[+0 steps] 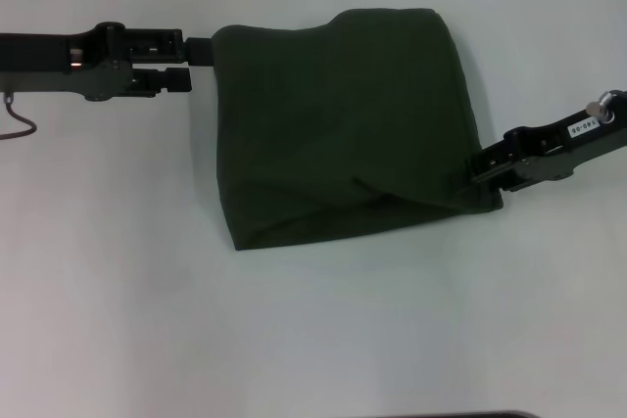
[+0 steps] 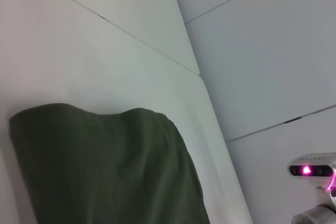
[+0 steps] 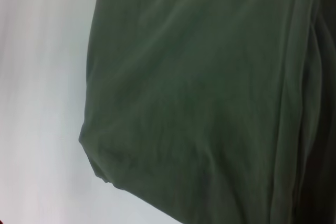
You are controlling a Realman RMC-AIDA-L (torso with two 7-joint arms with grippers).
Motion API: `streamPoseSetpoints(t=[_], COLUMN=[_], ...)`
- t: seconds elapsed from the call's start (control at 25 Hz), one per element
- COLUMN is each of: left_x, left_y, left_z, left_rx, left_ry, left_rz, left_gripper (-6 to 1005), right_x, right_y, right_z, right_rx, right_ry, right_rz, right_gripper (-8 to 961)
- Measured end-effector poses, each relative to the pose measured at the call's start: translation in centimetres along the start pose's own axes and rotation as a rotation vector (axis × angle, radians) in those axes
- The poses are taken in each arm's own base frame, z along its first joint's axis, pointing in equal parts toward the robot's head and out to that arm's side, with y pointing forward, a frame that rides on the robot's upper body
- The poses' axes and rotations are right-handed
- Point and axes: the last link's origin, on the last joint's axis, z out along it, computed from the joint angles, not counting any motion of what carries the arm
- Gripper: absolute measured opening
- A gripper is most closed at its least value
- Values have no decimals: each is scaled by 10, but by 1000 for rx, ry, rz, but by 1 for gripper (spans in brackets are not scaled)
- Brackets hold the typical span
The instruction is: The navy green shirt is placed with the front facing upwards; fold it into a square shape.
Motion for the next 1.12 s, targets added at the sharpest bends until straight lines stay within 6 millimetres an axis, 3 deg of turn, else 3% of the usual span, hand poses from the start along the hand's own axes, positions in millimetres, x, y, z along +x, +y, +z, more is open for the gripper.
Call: streamPoseSetpoints(t=[0.56,0.84,1.12], left_x=[1,1,0], left_y=[0,0,-1], left_z=[0,0,-1], left_rx=[3,4,5], left_ry=[2,2,4], left_rz=[0,-4,-7], left_gripper=[730,730,730], right_x=[0,-1,-4], right_y=[-1,-3,-4], right_z=[-5,-11,-27], right_rx=[2,9,0], right_ry=[-2,-3,-20], right_rz=[34,41,54], right_gripper=[335,10,10])
